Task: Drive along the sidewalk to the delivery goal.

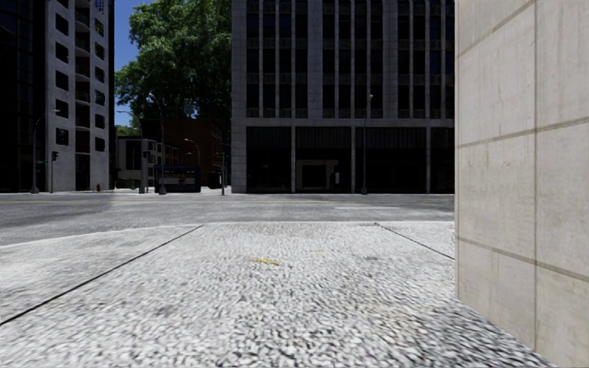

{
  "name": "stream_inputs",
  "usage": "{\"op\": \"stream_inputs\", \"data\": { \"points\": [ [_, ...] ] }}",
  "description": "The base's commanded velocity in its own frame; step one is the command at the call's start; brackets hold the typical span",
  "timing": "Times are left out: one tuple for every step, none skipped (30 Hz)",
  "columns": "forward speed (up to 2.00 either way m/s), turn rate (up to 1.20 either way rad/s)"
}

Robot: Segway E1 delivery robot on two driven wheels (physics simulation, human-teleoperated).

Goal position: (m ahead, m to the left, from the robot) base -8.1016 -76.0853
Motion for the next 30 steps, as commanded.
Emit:
{"op": "stream_inputs", "data": {
  "points": [
    [1.94,-0.14],
    [1.94,-0.14],
    [1.97,-0.14],
    [1.98,-0.14],
    [1.99,-0.14],
    [1.90,-0.19],
    [1.67,-0.31],
    [1.49,-0.47],
    [1.49,-0.47],
    [1.36,-0.56],
    [1.33,-0.57],
    [1.33,-0.58],
    [1.32,-0.58],
    [1.32,-0.58],
    [1.32,-0.58],
    [1.32,-0.58],
    [1.32,-0.58],
    [1.32,-0.58],
    [1.32,-0.59],
    [1.32,-0.59],
    [1.32,-0.67],
    [1.32,-0.74],
    [1.32,-0.76],
    [1.32,-0.77],
    [1.32,-0.77],
    [1.32,-0.77],
    [1.32,-0.77],
    [1.32,-0.77],
    [1.32,-0.77],
    [1.32,-0.77]
  ]
}}
